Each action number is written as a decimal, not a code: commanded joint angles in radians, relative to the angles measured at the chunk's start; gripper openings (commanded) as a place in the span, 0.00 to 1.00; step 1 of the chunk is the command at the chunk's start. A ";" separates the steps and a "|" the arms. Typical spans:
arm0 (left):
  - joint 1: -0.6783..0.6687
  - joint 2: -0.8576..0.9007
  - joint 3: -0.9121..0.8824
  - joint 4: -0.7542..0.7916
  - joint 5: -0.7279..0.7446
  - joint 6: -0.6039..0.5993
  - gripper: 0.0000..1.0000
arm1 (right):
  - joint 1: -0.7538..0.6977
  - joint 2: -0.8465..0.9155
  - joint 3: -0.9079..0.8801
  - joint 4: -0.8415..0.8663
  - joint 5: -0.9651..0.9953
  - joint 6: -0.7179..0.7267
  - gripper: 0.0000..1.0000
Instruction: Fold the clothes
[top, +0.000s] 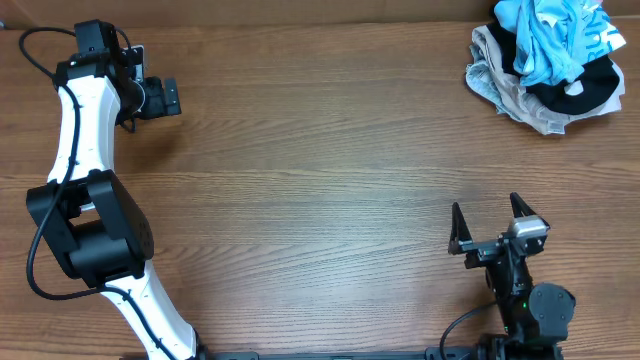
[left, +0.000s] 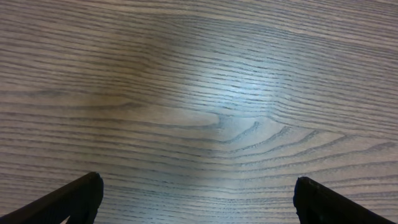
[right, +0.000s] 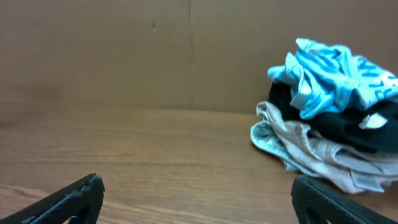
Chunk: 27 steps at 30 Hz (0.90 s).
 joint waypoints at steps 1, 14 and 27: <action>-0.007 0.005 -0.005 0.000 0.008 -0.010 1.00 | 0.000 -0.052 -0.039 0.025 -0.016 0.005 1.00; -0.007 0.005 -0.005 0.000 0.008 -0.010 1.00 | 0.000 -0.052 -0.060 -0.004 0.093 0.038 1.00; -0.007 0.005 -0.005 0.000 0.008 -0.010 1.00 | 0.000 -0.051 -0.060 -0.004 0.093 0.038 1.00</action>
